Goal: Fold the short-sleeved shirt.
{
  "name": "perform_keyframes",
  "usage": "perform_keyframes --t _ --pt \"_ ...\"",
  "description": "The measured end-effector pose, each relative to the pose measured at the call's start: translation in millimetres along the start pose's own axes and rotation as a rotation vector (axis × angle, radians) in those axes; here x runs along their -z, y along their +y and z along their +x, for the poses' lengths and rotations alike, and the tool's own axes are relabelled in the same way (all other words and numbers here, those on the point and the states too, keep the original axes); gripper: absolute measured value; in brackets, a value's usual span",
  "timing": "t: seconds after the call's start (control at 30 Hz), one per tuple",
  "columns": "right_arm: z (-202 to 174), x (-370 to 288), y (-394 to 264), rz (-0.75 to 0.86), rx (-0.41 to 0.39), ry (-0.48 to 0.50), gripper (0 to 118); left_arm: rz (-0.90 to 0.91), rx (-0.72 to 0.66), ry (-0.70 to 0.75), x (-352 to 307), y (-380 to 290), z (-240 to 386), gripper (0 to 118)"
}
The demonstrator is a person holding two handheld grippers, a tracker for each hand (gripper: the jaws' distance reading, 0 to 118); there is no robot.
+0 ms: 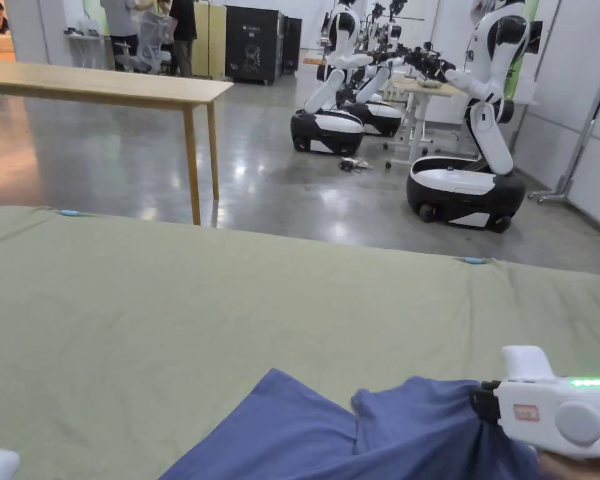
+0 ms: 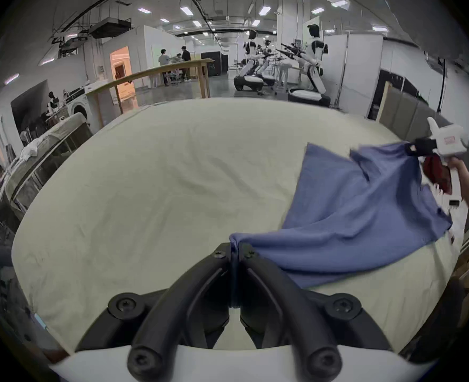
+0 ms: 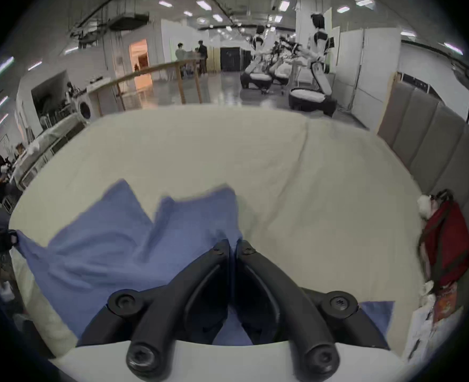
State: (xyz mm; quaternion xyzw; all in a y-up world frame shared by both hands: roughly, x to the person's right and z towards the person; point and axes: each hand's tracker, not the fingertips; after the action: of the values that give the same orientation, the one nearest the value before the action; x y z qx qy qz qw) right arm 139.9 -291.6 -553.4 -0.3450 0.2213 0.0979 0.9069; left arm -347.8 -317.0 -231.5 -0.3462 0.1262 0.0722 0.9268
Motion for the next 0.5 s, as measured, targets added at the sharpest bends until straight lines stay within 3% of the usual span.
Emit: perform_keyframes --t 0.13,0.3,0.5 --pt "12.7 -75.3 60.9 0.106 -0.066 -0.038 8 0.101 0.044 0.018 -8.5 67.3 8.5 2" --pt "38.3 -172.9 132.7 0.269 -0.011 -0.068 8 0.215 0.054 0.017 -24.6 161.2 21.5 2" --pt "67.4 -244.4 202.4 0.427 0.04 -0.098 8 0.349 0.116 0.059 -49.9 267.7 46.6 2"
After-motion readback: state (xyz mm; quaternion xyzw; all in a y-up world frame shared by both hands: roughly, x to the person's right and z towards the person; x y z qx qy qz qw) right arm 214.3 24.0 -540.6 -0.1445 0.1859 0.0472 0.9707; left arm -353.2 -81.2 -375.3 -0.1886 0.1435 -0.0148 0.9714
